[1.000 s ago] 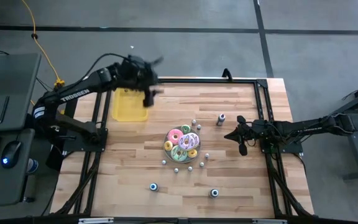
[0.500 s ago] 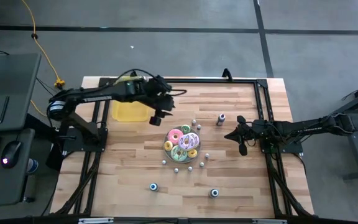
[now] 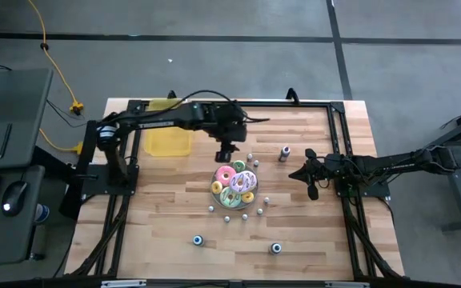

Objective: Pick & Place food coloring
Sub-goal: Put the small black food coloring bottle into the yellow bin

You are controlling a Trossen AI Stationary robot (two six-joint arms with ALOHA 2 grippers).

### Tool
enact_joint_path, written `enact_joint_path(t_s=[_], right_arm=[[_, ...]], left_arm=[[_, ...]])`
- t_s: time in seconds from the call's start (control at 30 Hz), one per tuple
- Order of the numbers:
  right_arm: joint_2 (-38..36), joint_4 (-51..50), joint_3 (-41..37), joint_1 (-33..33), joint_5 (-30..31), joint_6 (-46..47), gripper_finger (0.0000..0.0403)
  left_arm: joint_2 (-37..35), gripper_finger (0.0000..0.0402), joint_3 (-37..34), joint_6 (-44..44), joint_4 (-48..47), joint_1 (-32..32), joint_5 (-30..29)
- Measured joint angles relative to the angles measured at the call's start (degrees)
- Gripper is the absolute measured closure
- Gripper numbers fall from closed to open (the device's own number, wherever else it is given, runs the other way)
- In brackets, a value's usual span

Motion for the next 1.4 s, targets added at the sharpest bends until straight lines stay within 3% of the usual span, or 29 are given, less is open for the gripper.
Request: enact_joint_path(t_s=[0.23, 0.43, 0.67, 0.87, 1.2, 1.4], right_arm=[[-0.01, -0.36, -0.02, 0.02, 0.01, 0.00, 0.0402], [0.04, 0.02, 0.00, 0.02, 0.02, 0.00, 0.0402], [0.04, 0.01, -0.01, 0.01, 0.02, 0.00, 0.0402], [0.04, 0.00, -0.02, 0.02, 0.02, 0.00, 0.0402], [0.04, 0.00, 0.00, 0.02, 0.02, 0.00, 0.0402], [0.04, 0.02, 0.00, 0.00, 0.02, 0.00, 0.0402]], left_arm=[[6.45, 0.0240, 6.93, -3.51, -3.53, -0.09, -0.40], [10.65, 0.0240, 10.00, -4.78, -2.79, -0.06, -4.20], [14.23, 0.0240, 11.47, -17.47, -2.64, -0.15, -11.95], [16.82, 0.0240, 11.47, -27.82, -3.17, -0.16, -12.65], [20.42, 0.0240, 11.45, -27.22, -2.72, -0.21, -10.69], [20.40, 0.0240, 11.47, -14.51, -0.87, -0.93, -10.85]])
